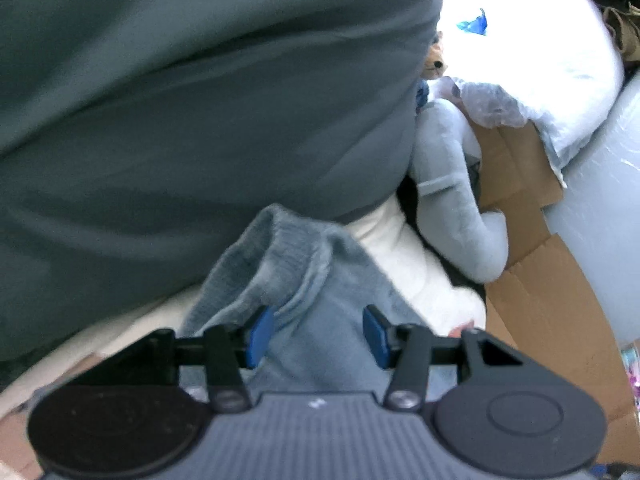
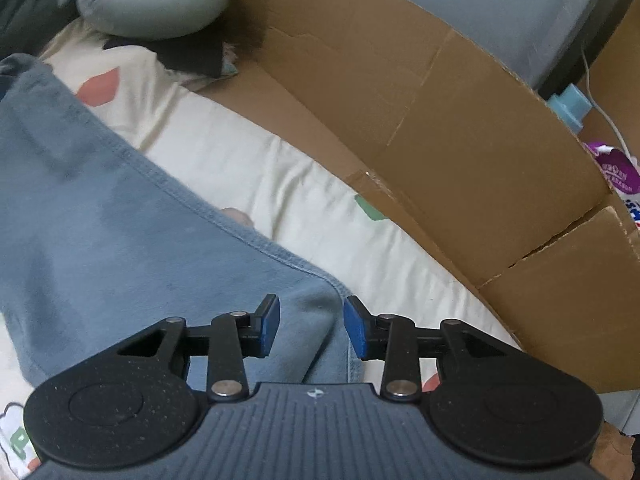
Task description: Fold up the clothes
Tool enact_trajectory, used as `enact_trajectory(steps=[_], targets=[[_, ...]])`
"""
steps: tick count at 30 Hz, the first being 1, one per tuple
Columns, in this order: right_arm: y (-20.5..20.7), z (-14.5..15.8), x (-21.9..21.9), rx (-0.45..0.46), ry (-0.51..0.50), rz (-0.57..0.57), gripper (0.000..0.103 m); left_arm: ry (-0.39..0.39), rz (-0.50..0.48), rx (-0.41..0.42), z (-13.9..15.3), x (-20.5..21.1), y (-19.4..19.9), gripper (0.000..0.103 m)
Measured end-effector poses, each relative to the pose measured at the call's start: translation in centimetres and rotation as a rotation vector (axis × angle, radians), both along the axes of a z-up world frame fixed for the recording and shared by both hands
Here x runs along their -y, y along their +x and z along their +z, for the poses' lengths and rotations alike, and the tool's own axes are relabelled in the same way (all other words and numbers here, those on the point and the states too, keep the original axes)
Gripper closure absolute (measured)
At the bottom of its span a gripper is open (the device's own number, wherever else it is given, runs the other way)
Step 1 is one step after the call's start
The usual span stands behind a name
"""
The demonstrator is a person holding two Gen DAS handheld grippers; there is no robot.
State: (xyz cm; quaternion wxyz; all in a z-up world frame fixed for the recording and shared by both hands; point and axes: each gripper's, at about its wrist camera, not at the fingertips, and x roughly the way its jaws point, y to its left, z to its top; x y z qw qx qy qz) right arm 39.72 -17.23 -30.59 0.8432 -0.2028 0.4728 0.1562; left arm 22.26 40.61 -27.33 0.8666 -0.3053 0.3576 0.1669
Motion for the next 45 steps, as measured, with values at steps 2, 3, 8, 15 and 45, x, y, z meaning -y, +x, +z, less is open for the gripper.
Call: enact_trajectory(steps=[2, 3, 8, 15, 45], targets=[[-0.8, 0.6, -0.3, 0.007, 0.003, 0.004, 0.060, 0.004, 0.002, -0.011, -0.2, -0.1, -2.4, 0.051], [-1.2, 0.9, -0.5, 0.010, 0.005, 0.005, 0.059, 0.006, 0.004, -0.017, -0.3, -0.2, -3.5, 0.051], [-3.2, 2.3, -1.3, 0.028, 0.012, 0.014, 0.049, 0.001, 0.039, -0.017, -0.8, -0.8, -8.8, 0.051], [-6.1, 4.9, -2.5, 0.055, 0.050, 0.014, 0.048, -0.019, 0.076, -0.053, 0.0, -1.4, -13.5, 0.052], [-15.9, 1.7, -12.0, -0.005, 0.454, -0.222, 0.033, -0.175, 0.087, 0.056, -9.2, 2.7, -21.8, 0.061]])
